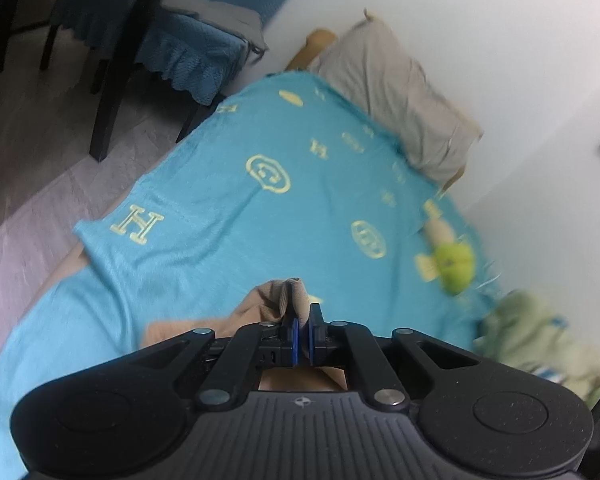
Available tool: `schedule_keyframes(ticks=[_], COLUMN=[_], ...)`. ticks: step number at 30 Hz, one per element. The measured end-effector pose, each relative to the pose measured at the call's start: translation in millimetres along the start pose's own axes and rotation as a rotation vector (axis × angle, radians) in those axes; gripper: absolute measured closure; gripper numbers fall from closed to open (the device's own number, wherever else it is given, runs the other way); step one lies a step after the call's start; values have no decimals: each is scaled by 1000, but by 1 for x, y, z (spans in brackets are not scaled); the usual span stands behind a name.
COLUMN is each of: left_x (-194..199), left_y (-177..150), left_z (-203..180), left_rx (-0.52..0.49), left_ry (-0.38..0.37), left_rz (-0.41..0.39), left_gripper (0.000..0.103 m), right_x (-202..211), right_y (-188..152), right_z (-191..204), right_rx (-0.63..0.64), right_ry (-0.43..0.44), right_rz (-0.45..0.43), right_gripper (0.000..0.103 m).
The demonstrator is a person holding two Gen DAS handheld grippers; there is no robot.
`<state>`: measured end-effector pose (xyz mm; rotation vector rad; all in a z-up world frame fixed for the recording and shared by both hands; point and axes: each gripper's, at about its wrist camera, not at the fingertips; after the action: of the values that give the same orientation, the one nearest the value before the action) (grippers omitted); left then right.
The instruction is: Fold clothes
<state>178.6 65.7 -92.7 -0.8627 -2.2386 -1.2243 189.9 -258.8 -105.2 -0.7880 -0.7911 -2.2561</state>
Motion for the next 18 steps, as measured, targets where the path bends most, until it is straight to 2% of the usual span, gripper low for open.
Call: schedule_keyframes(ticks=[5, 9, 11, 13, 14, 15, 16, 17, 18], left_x=[-43, -49, -43, -36, -31, -26, -21, -15, -10], left_y=[-3, -7, -6, -7, -8, -9, -11, -13, -16], left_z=[14, 10, 5, 0, -3, -8, -12, -17, -21], left_rx=[-84, -146, -175, -198, -212, -233, -254, -280, -306], left_ry=[77, 81, 65, 46, 41, 44, 46, 46, 46], left_rz=[23, 30, 19, -3, -15, -30, -46, -65, -83], left_gripper=[98, 98, 93, 86, 81, 74, 59, 45, 40], right_x=[-45, -50, -48, -45, -42, -39, -34, -26, -19], right_y=[9, 3, -1, -7, -10, -13, -16, -20, -24], right_z=[-12, -6, 4, 15, 20, 25, 29, 34, 38], right_rx=[-5, 16, 71, 148, 184, 221, 246, 276, 307], right_ry=[-46, -87, -119, -143, -147, -151, -141, -129, -118], right_rz=[62, 54, 42, 31, 24, 17, 8, -11, -31], right_gripper=[87, 86, 85, 79, 67, 46, 33, 10, 4])
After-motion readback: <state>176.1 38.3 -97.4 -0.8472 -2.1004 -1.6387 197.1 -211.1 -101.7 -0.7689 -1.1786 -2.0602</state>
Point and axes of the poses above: each gripper's, at about its wrist camera, not at the fingertips, and x roughly against the way its jaws point, z to its left, y to its top
